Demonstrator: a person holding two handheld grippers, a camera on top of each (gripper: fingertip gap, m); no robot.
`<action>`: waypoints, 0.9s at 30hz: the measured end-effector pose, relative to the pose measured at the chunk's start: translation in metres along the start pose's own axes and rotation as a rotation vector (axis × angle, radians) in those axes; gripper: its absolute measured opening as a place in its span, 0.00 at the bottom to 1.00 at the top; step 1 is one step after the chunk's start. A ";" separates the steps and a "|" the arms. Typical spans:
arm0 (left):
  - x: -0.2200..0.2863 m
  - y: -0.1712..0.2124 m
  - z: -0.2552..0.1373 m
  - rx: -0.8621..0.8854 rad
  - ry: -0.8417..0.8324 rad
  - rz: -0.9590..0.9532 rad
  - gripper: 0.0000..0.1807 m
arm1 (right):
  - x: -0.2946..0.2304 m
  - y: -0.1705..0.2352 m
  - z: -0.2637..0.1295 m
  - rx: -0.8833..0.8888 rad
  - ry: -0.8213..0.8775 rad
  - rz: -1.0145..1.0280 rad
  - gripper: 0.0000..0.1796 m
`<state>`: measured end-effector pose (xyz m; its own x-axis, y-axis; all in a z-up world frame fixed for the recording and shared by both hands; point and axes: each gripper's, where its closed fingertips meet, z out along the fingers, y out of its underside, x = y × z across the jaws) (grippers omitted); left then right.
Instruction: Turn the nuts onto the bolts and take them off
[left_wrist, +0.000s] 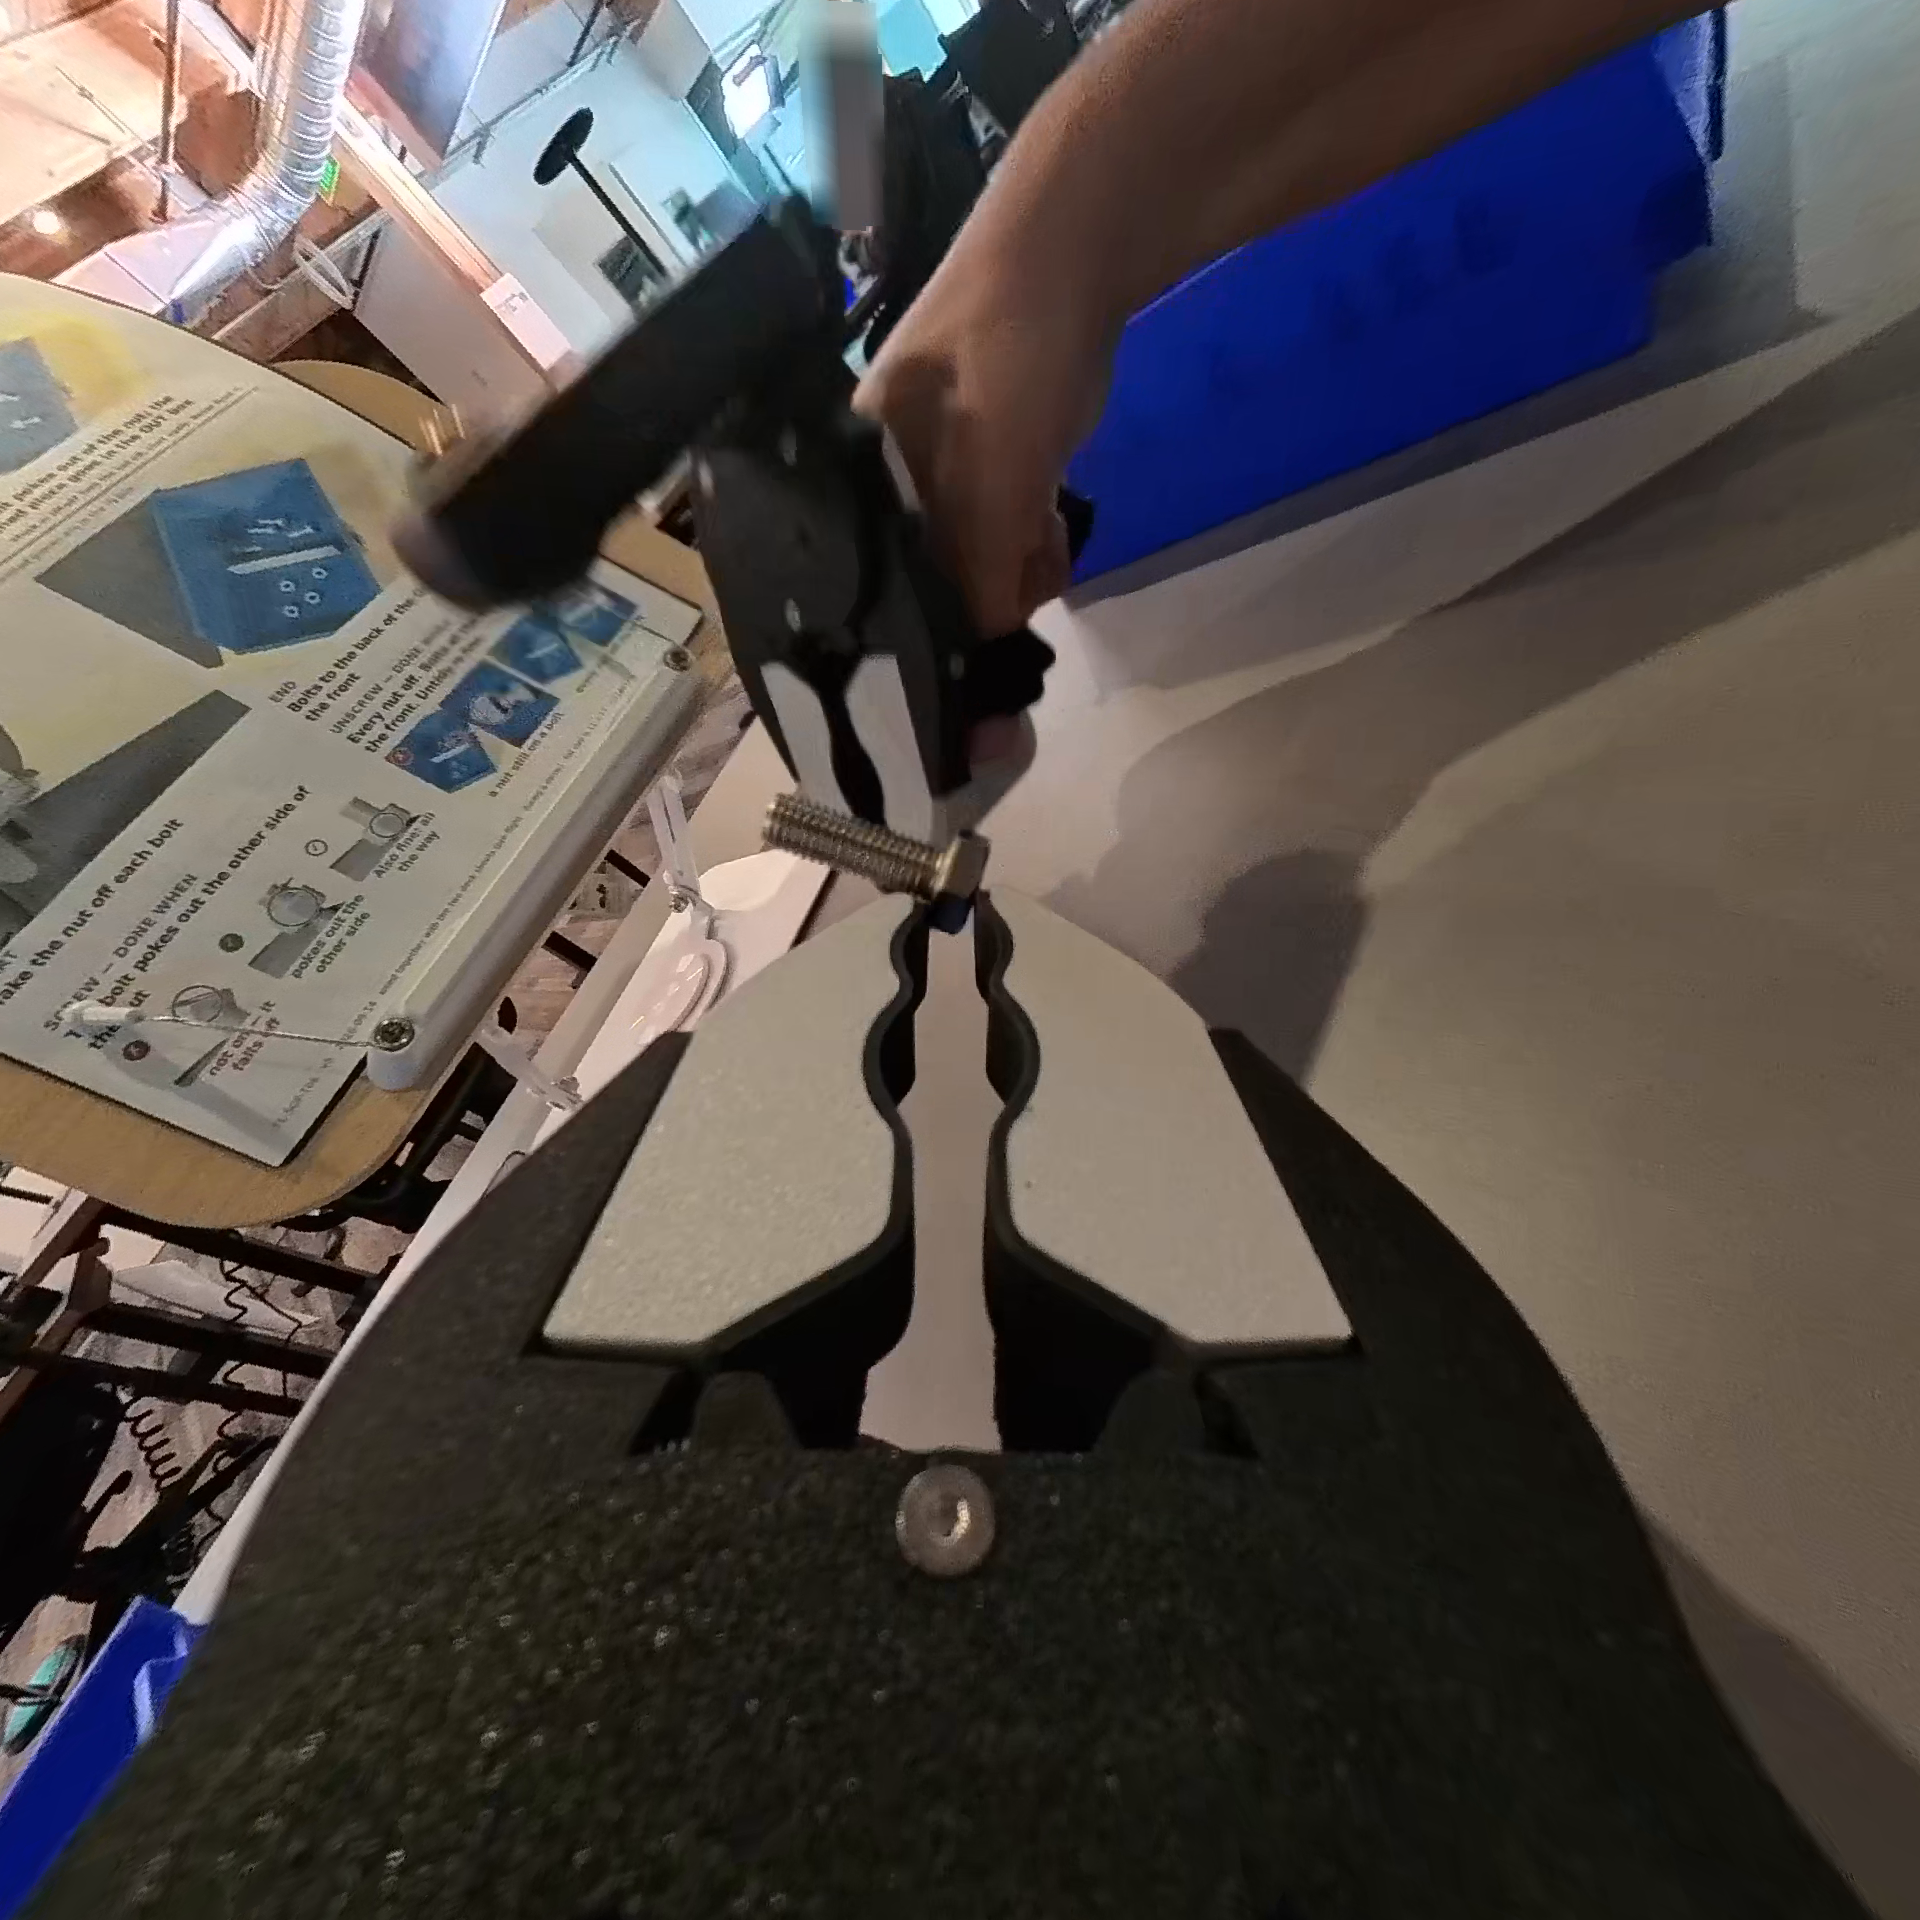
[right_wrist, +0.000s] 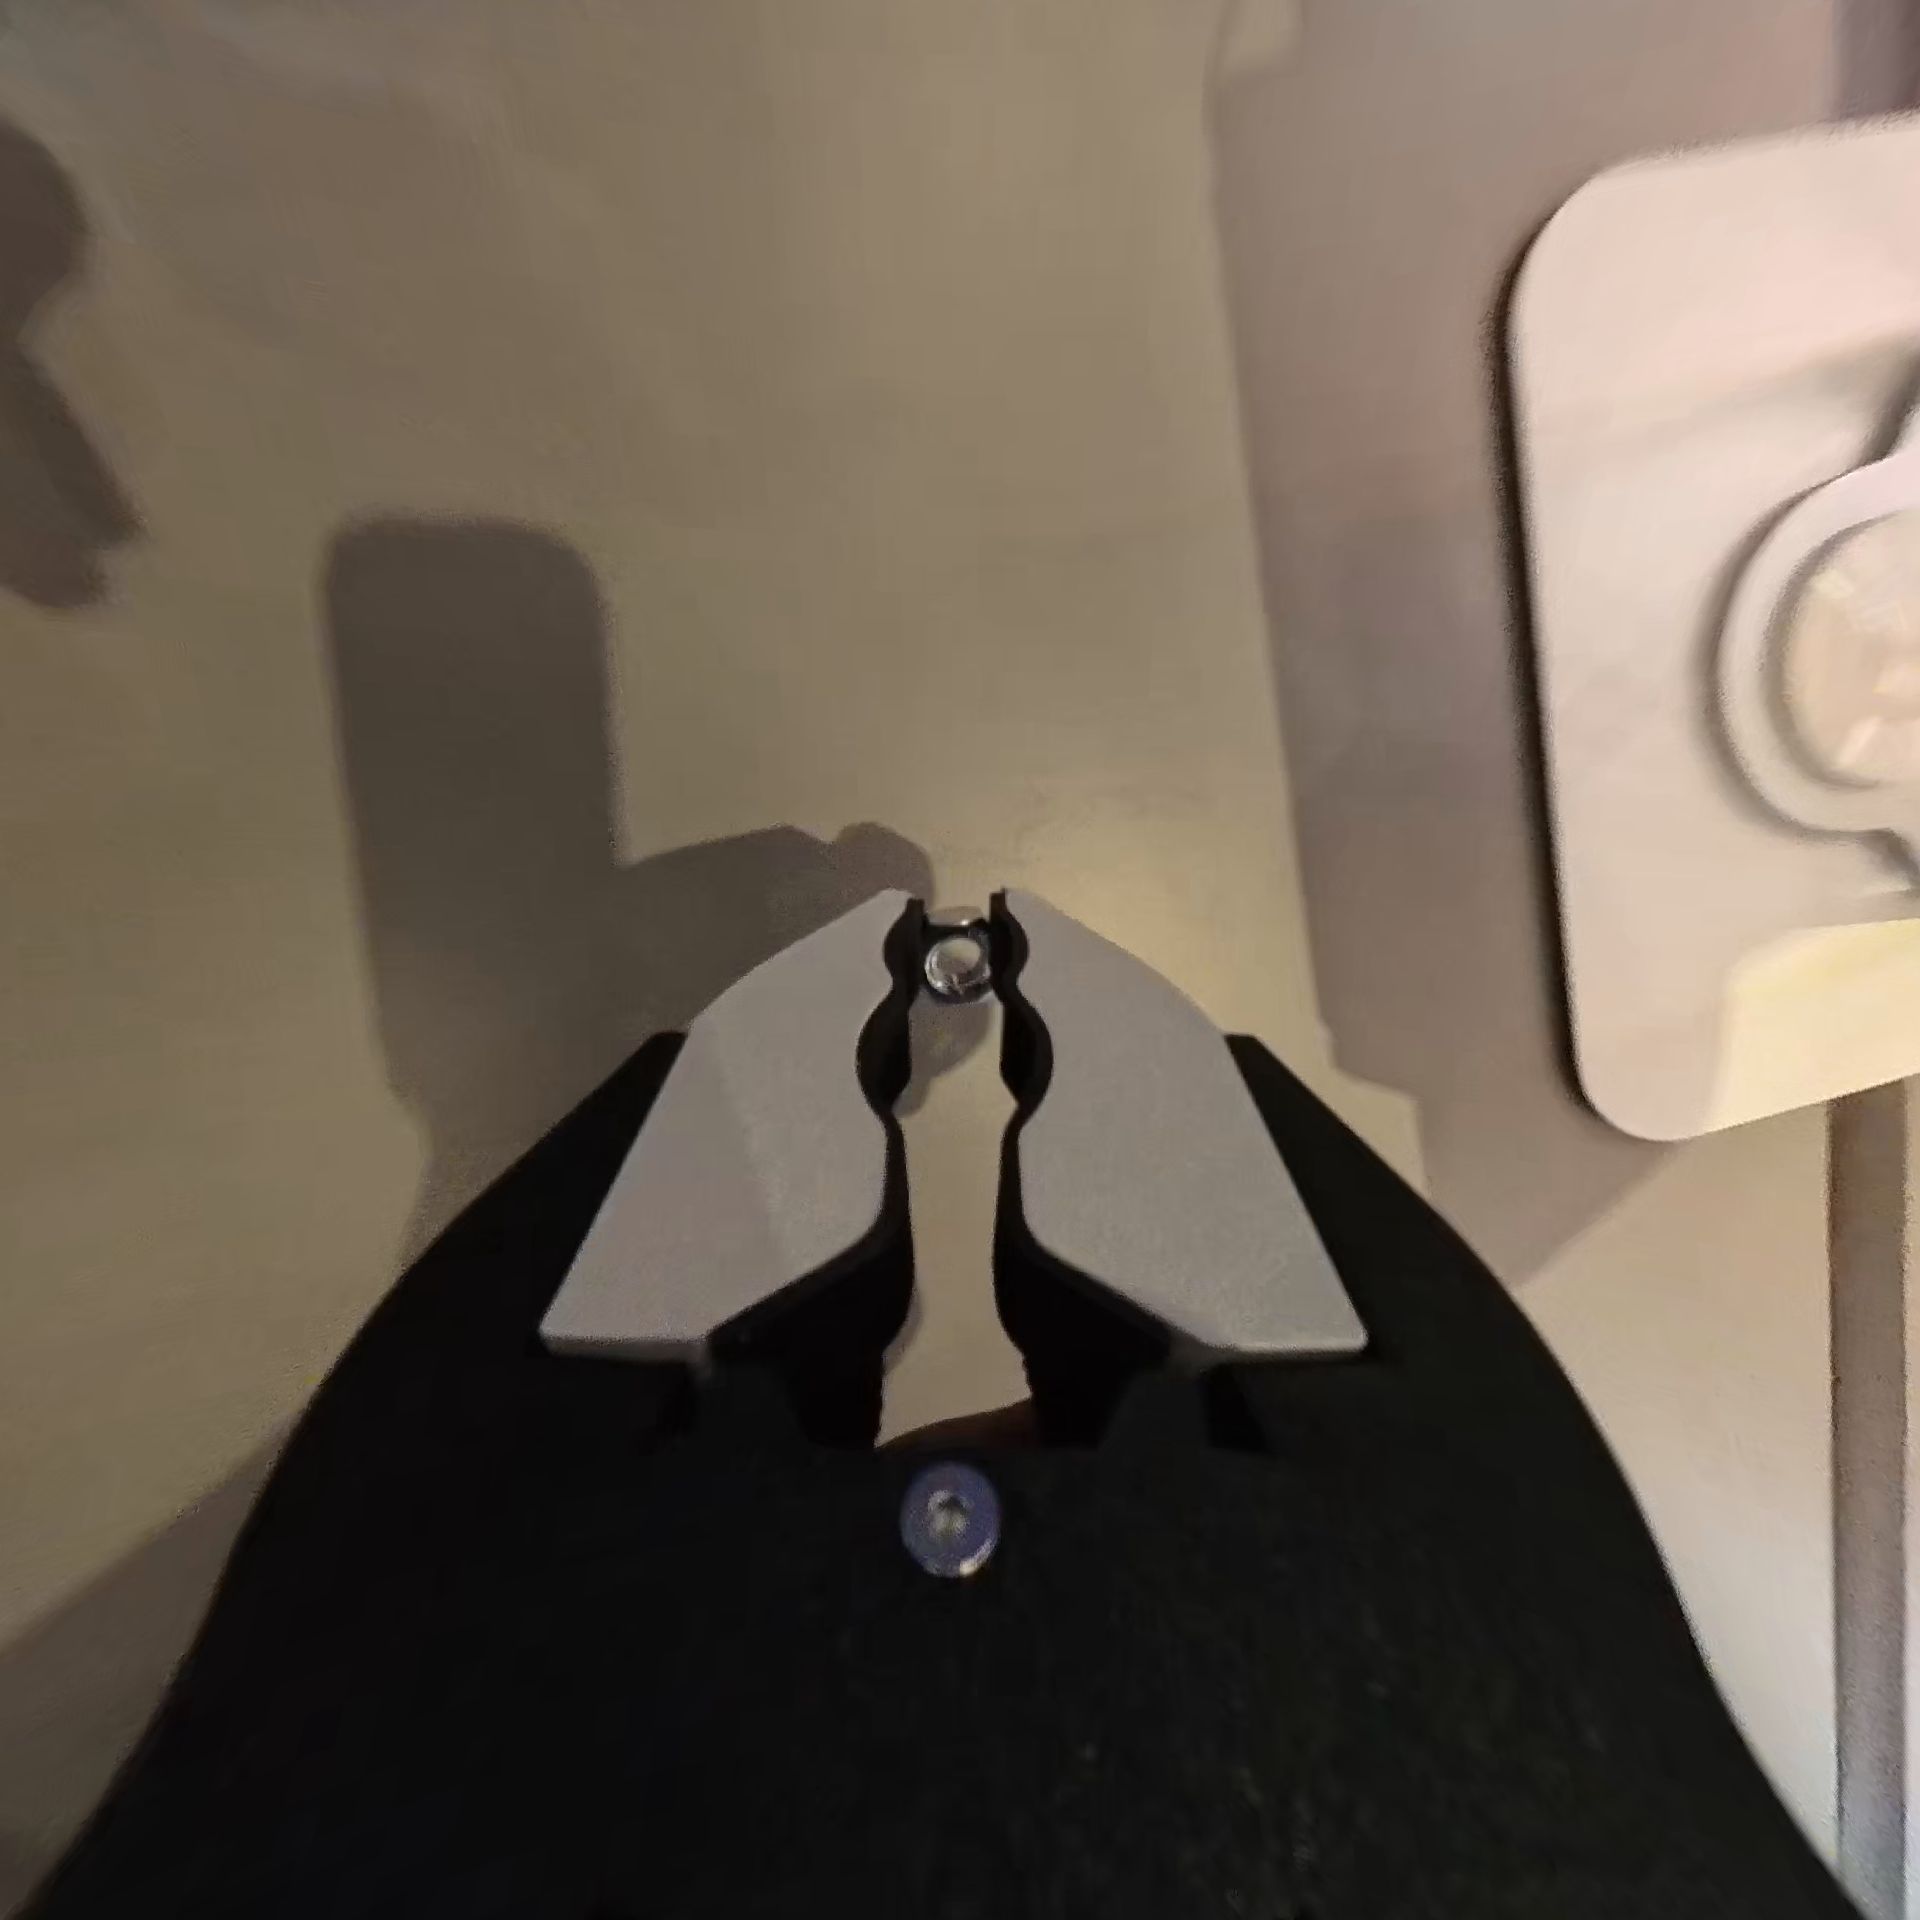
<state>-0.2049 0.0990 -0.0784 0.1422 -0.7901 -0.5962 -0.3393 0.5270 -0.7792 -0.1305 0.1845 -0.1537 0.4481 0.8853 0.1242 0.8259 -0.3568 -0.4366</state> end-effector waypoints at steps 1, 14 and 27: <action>0.000 0.000 0.000 0.001 0.000 -0.001 0.04 | -0.003 -0.007 -0.013 0.064 0.010 0.003 0.06; 0.015 -0.010 0.000 0.034 0.080 -0.016 0.04 | -0.106 -0.011 -0.139 0.880 0.043 0.101 0.06; 0.062 -0.042 -0.011 0.165 0.310 0.014 0.04 | -0.120 -0.017 -0.139 0.619 -0.288 -0.029 0.05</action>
<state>-0.1919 0.0241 -0.0802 -0.1590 -0.8265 -0.5401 -0.1810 0.5621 -0.8070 -0.1510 0.0425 -0.0371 0.2489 0.9666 -0.0614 0.4502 -0.1716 -0.8763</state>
